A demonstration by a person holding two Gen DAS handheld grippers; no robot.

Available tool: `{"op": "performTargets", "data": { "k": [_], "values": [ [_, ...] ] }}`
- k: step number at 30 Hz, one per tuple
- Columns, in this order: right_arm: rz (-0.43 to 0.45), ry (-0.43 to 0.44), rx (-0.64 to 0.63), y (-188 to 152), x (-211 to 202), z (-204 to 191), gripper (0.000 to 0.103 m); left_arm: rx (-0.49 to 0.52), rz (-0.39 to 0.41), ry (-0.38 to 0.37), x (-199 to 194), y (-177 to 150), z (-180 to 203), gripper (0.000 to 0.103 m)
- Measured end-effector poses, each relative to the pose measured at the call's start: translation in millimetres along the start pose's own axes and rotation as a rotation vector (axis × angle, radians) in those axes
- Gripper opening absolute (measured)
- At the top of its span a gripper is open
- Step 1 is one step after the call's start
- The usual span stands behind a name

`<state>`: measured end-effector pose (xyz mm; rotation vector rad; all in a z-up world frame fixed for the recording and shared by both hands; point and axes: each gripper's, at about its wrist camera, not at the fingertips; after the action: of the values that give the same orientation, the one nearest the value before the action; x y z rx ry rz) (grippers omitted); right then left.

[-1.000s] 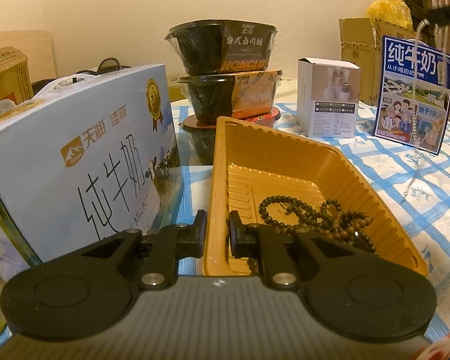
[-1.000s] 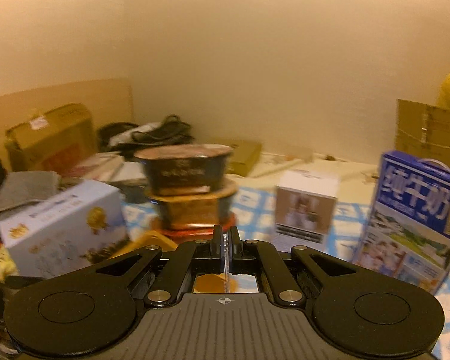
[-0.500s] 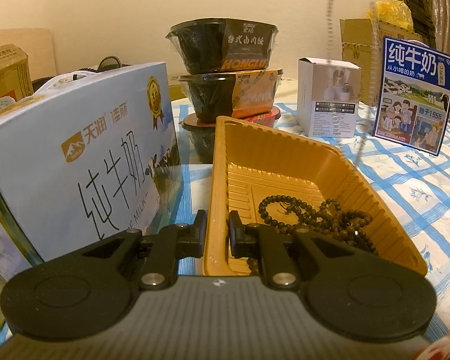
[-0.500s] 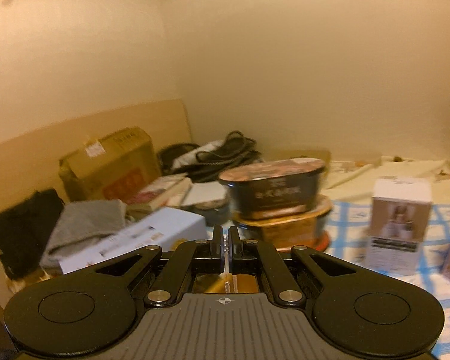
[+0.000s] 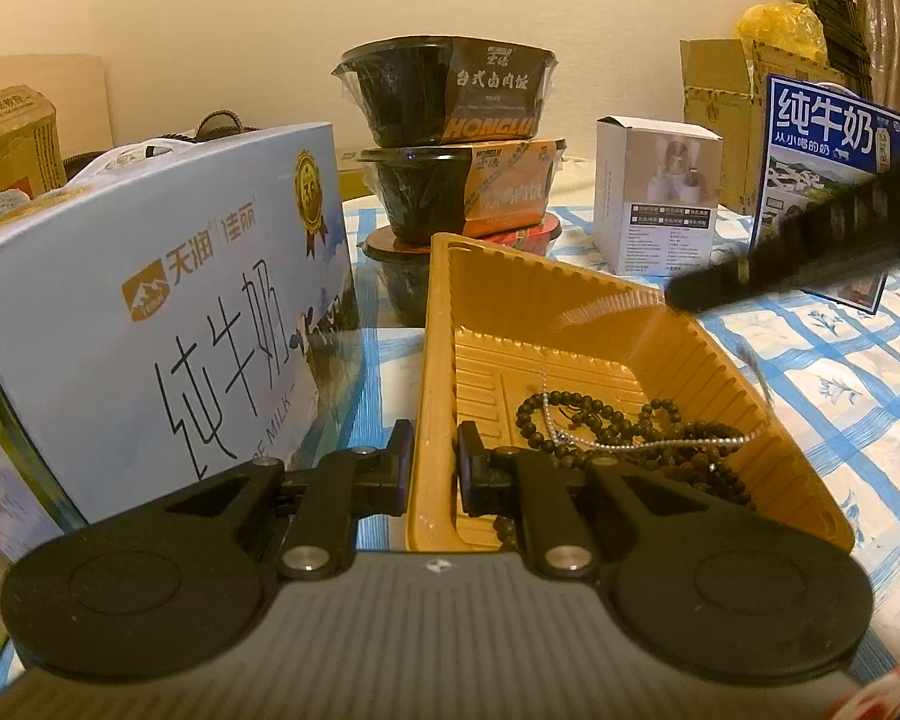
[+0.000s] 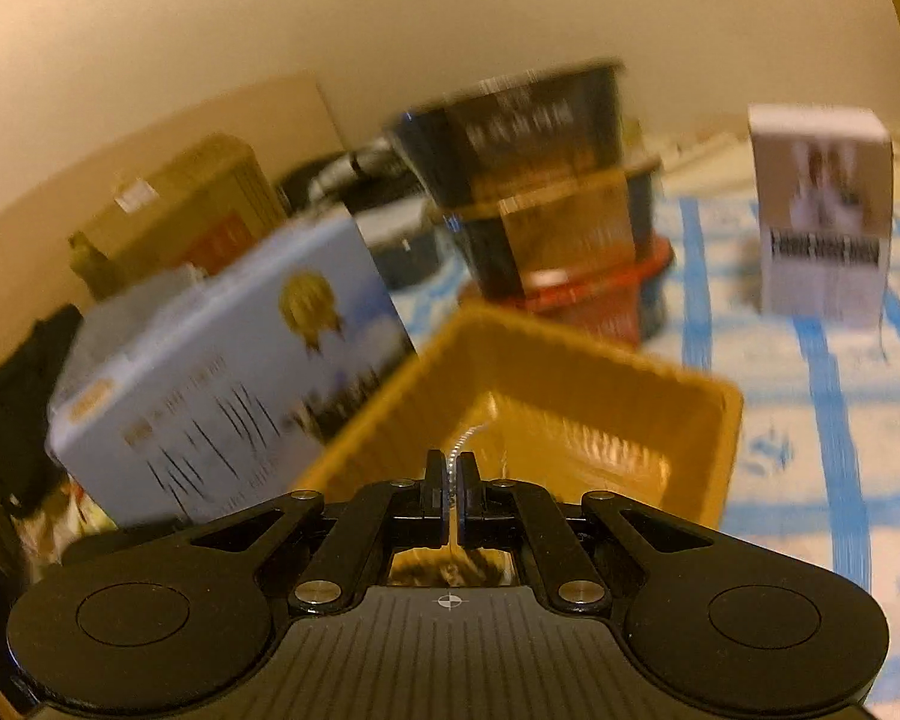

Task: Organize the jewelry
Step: 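Lower the pearl necklace into the orange tray and open the right gripper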

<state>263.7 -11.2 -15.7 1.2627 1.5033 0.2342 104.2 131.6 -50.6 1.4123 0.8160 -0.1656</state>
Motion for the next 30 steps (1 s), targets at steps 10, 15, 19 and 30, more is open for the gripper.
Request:
{"op": "performTargets", "data": {
  "k": [10,15,19,30],
  "values": [
    [-0.027,0.036,-0.001,-19.3,17.5,-5.7,0.002,-0.002,-0.003,-0.001,0.3,-0.8,-0.9,0.013],
    [-0.038,0.047,-0.004,-19.7,16.6,-8.7,0.003,-0.002,-0.011,-0.001,2.4,-2.2,-2.0,0.013],
    [-0.098,-0.04,-0.031,-28.9,21.0,-4.7,0.007,-0.003,-0.01,0.0,2.7,-2.6,-1.7,0.013],
    [-0.061,-0.078,0.009,-41.7,0.0,9.4,0.044,-0.012,-0.031,0.004,8.2,-5.2,-3.9,0.014]
  ]
}}
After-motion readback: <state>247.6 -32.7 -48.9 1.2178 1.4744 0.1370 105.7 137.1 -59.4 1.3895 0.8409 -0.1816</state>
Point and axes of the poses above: each gripper's, at about its wrist camera, not at the fingertips, and x roughly the way its jaws point, z to its right, y to its top, and after that the axes turned 6 degrees about -z, right-handed
